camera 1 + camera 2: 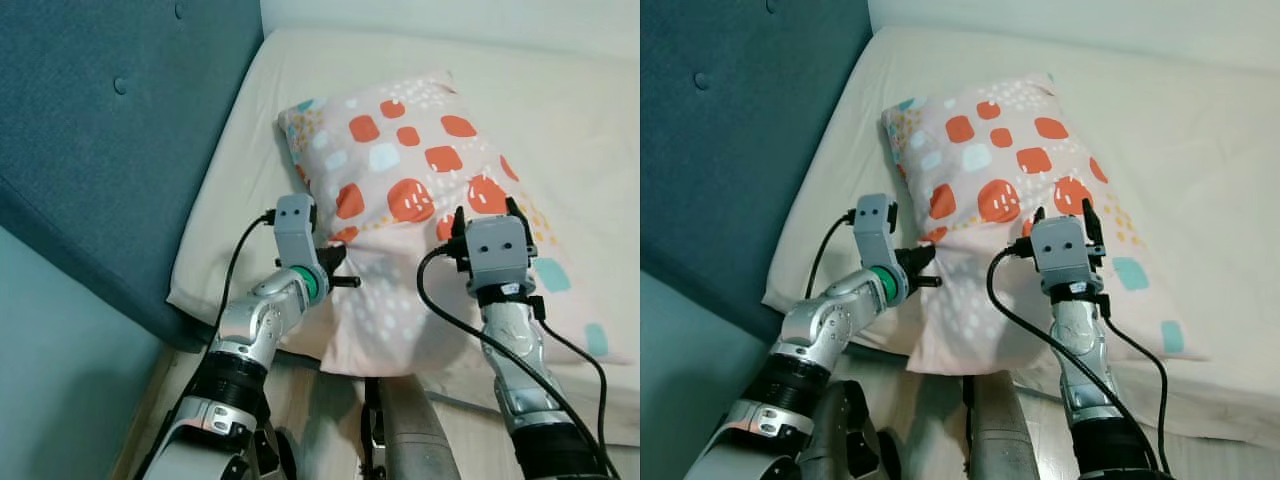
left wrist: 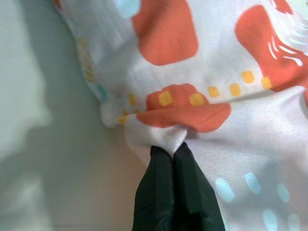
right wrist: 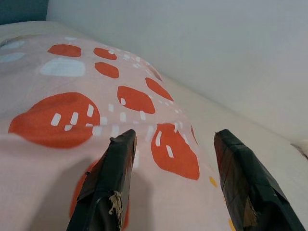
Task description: Clean up the room
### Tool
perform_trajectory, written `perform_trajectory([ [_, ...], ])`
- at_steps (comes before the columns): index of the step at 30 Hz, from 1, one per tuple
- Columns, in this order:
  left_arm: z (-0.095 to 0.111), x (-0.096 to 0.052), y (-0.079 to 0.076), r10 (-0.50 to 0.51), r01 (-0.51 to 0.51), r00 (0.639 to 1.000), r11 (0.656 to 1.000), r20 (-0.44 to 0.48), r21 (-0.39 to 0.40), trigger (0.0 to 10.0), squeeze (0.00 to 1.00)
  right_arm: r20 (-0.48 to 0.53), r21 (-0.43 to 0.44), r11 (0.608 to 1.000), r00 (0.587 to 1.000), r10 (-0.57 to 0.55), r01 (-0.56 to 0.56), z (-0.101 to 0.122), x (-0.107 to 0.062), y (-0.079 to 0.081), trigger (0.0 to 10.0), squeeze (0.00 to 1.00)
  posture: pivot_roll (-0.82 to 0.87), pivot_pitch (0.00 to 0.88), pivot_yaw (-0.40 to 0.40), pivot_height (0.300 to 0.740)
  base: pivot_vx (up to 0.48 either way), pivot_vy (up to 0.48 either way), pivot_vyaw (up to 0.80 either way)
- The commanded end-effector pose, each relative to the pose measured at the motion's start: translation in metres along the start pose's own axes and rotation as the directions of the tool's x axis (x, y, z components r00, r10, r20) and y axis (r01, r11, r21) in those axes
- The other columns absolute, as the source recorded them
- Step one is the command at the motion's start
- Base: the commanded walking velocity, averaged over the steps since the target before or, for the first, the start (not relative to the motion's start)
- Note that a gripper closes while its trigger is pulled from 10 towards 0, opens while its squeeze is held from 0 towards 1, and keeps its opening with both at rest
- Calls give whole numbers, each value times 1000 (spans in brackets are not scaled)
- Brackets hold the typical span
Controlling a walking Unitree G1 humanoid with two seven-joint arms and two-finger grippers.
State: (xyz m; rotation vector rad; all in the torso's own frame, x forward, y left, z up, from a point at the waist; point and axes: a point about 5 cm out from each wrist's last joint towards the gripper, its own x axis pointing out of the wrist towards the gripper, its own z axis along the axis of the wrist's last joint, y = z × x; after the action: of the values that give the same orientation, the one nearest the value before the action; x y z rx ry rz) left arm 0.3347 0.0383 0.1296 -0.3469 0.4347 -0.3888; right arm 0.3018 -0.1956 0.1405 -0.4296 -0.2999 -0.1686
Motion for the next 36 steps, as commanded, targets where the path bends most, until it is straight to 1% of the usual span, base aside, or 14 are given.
perform_trajectory([
  [1, 21, 2, -13, -16, 16, 996, 1000, 83, 3, 0, 0, -17, 6, 1000, 1000, -13, 13, -4, -1, -2, 10000, 0, -103, 146, 96, 620, 0, 0, 0],
  [7, 64, 2, 9, 150, -170, 957, 983, 249, 63, 0, 0, -18, 3, 1000, 1000, -10, 10, -5, 0, -1, 10000, 0, -106, 138, 93, 620, 0, 0, 0],
  [11, 133, -7, 27, 274, -355, 832, 931, 482, 84, 0, 0, -164, 4, 1000, 986, -25, 26, -30, -10, 2, 10000, 0, -108, 126, 90, 620, 0, 0, 0],
  [14, 144, -10, 29, 289, -379, 809, 922, 512, 78, 0, 0, -221, 49, 996, 973, -60, 73, -38, -13, -1, 10000, 0, -108, 125, 91, 620, 0, 0, 0],
  [16, 157, -17, 34, 315, -419, 770, 905, 555, 67, 0, 0, -342, 158, 969, 931, -126, 189, -54, -18, -7, 10000, 0, -105, 127, 93, 620, 0, 0, 0],
  [17, 157, -17, 34, 315, -419, 770, 905, 555, 67, 0, 0, -342, 158, 969, 931, -126, 189, -54, -18, -7, 10000, 0, -105, 127, 93, 620, 0, 0, 0],
  [20, 168, -25, 43, 343, -470, 717, 881, 607, 57, 0, 0, -493, 356, 861, 856, -156, 362, -75, -17, -13, 10000, 0, -91, 133, 91, 620, 0, 0, 0],
  [21, 168, -25, 43, 343, -470, 717, 881, 607, 57, 0, 0, -493, 356, 861, 856, -156, 362, -75, -17, -13, 10000, 0, -91, 133, 91, 620, 0, 0, 0],
  [23, 168, -28, 49, 353, -493, 704, 868, 616, 66, 0, 0, -491, 443, 815, 862, -128, 373, -75, -5, -13, 10000, 0, -81, 142, 91, 620, 0, 0, 0],
  [27, 163, -31, 58, 376, -527, 691, 847, 618, 74, 0, 0, -463, 484, 801, 880, -108, 352, -70, 11, -14, 10000, 0, -70, 148, 90, 620, 0, 0, 0],
  [29, 157, -38, 72, 418, -590, 652, 804, 632, 77, 0, 0, -477, 491, 791, 873, -106, 364, -68, 25, -17, 10000, 0, -44, 157, 79, 620, 0, 0, 0],
  [32, 155, -43, 80, 442, -625, 628, 777, 640, 75, 0, 0, -484, 491, 790, 869, -102, 367, -68, 30, -18, 10000, 0, -38, 158, 77, 620, 0, 0, 0],
  [35, 142, -69, 111, 525, -739, 542, 669, 656, 74, 0, 0, -481, 515, 799, 876, -32, 312, -63, 42, -9, 10000, 0, 4, 177, 64, 620, 0, 0, 0],
  [36, 142, -69, 111, 525, -739, 542, 669, 656, 74, 0, 0, -481, 515, 799, 876, -32, 312, -63, 42, -9, 10000, 0, 4, 177, 64, 620, 0, 0, 0],
])
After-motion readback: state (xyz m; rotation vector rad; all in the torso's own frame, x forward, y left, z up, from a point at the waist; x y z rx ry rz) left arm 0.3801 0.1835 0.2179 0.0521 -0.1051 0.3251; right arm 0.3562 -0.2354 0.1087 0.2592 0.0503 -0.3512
